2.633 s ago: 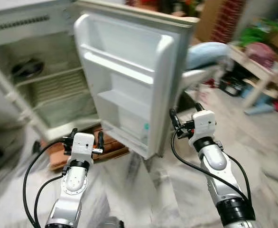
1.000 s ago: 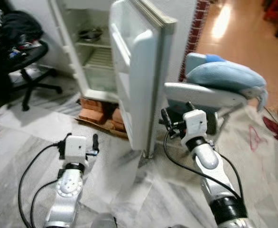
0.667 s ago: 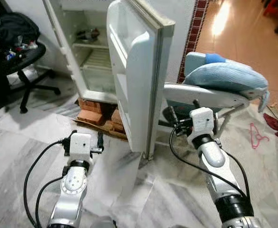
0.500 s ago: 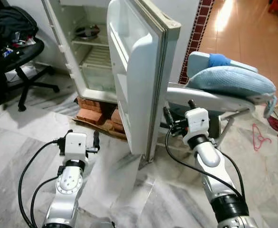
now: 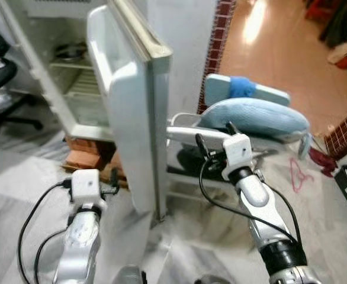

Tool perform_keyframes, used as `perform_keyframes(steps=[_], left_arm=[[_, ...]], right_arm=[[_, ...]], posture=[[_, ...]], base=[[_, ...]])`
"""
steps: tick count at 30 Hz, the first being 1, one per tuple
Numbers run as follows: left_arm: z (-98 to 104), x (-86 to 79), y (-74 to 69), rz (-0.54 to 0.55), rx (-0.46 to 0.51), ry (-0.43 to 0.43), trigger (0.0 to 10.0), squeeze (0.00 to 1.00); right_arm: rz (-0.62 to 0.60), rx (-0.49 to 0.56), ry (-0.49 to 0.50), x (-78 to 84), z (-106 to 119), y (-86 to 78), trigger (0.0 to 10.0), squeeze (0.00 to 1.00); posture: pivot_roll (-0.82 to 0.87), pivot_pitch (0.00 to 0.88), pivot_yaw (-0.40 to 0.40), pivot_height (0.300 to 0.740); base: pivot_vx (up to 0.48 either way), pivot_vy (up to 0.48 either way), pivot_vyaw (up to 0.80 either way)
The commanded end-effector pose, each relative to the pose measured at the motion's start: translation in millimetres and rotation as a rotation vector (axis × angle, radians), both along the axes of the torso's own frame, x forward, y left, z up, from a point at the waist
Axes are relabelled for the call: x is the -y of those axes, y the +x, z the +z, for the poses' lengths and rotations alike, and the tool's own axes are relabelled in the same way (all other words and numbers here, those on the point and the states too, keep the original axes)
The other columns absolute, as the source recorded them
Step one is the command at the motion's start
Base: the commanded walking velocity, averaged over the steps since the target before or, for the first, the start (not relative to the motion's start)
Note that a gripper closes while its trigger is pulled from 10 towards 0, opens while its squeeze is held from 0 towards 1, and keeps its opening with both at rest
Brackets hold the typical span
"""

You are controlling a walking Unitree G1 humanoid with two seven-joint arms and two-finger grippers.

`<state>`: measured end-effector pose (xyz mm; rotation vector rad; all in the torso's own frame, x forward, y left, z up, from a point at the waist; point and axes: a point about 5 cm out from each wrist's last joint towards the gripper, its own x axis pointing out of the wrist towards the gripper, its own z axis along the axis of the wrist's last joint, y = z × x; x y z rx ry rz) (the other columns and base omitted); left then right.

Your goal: Restocking fridge

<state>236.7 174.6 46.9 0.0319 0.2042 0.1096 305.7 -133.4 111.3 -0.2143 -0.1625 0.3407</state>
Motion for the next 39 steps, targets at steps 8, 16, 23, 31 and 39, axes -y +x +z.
perform_keyframes(steps=[8, 16, 23, 31, 39], left_arm=[[-3, 0.2, -2.8, -0.022, -0.061, -0.014, 10.0, 0.00], [-5, 2.0, -0.7, -0.051, -0.086, -0.012, 10.0, 0.00], [-6, 4.3, 0.3, -0.069, -0.096, -0.012, 10.0, 0.00], [-6, 5.6, 1.4, -0.074, -0.093, -0.013, 10.0, 0.00], [-6, 5.0, 4.2, -0.054, -0.089, -0.016, 10.0, 0.00]], right_arm=[[0.294, -0.109, 0.030, -10.3, 14, 19.3, 10.0, 0.00], [0.410, -0.059, 0.082, -38.4, 43, 36.2, 10.0, 0.00], [0.463, -0.018, 0.206, -90.5, 76, 34.0, 10.0, 0.00], [0.928, 0.004, 0.320, -115.1, 108, -19.4, 10.0, 0.00], [0.387, -0.195, 0.205, -43.7, 29, 6.8, 10.0, 0.00]], posture=[[0.14, 0.066, 0.018, 0.740], [0.14, 0.066, 0.014, 0.740], [0.15, 0.064, 0.008, 0.740], [0.14, 0.064, 0.002, 0.740], [0.13, 0.067, 0.005, 0.740]], base=[[0.000, 0.000, 0.00], [0.000, 0.000, 0.00], [0.000, 0.000, 0.00], [0.000, 0.000, 0.00], [0.000, 0.000, 0.00]])
